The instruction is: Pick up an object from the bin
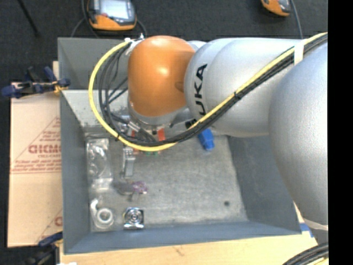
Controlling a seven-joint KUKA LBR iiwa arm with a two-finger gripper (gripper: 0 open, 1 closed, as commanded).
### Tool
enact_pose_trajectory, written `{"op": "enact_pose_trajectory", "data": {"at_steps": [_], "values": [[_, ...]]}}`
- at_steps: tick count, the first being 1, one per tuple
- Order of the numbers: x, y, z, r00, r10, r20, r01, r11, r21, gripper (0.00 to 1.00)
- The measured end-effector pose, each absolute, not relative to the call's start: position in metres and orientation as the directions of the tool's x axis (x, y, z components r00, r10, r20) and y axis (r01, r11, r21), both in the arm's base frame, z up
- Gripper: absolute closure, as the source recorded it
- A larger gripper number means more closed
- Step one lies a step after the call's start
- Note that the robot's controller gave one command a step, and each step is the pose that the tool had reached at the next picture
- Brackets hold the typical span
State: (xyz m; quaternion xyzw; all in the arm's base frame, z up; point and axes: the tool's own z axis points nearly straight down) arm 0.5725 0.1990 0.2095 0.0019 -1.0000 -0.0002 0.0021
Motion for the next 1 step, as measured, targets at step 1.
{"op": "enact_pose_trajectory", "data": {"at_steps": [1], "values": [[0.4979,0.1278,0.1153,-0.986,-0.165,0.007,-0.165,0.986,-0.002,0.00]]}}
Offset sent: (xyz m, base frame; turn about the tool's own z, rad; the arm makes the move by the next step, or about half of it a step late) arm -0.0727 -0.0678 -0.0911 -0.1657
